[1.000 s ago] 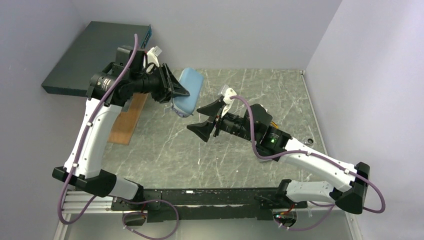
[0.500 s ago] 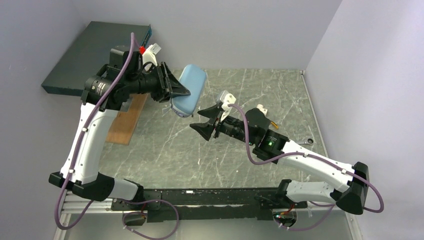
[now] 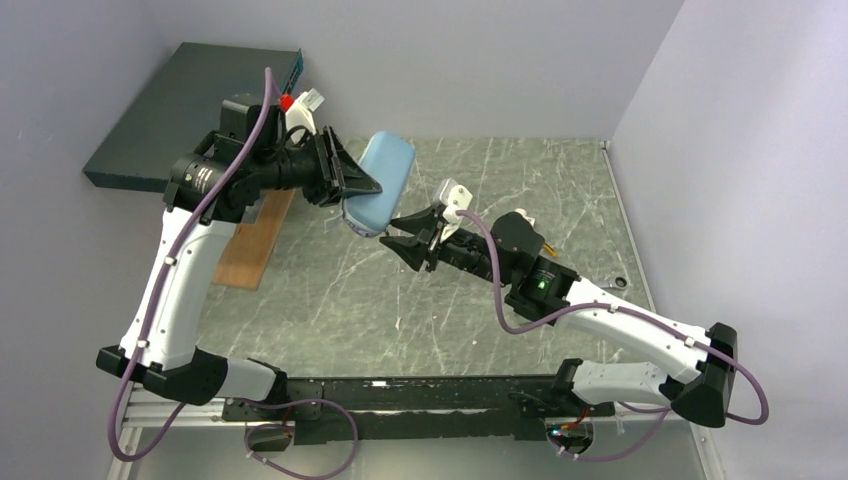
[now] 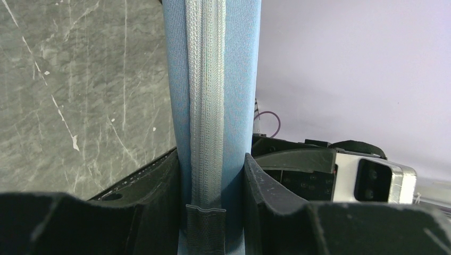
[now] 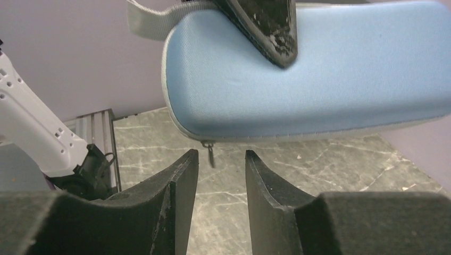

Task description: Open the umbrella

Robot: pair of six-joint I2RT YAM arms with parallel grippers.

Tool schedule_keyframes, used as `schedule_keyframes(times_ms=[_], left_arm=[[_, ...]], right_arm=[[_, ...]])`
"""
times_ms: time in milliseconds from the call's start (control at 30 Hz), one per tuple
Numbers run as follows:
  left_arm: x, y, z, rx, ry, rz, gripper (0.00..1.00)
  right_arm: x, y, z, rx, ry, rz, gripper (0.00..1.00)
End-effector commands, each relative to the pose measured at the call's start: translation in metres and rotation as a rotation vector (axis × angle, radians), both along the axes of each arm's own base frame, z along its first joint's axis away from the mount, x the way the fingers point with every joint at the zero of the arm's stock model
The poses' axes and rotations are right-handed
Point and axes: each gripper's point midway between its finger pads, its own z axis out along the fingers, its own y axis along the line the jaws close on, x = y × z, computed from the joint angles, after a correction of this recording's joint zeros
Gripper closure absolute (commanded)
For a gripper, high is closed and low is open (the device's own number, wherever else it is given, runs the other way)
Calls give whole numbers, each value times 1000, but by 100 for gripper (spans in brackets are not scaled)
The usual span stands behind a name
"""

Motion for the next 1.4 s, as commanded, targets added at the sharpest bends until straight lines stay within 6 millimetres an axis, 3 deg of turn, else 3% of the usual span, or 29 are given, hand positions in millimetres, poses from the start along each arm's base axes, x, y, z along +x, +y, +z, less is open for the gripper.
schedule_keyframes(times_ms=[0,400,733,1167,1367], left_arm=[[-6,-2,28,-61,-124,-27,100],[-4,-3,28,-66,-124,-26,100],[-4,-4,26,-66,-118,-28,100],[-3,-4,23,-72,-112,-25,100],[-3,-5,24,-72,-113,-25,100]], right_arm=[[-7,1,32,49,-47,27,60],[-7,2,21,36,-24,22,65],[-4,3,22,35,-30,12,76],[-1,1,23,41,-32,-6,80],[0,1,22,40,-31,-12,91]])
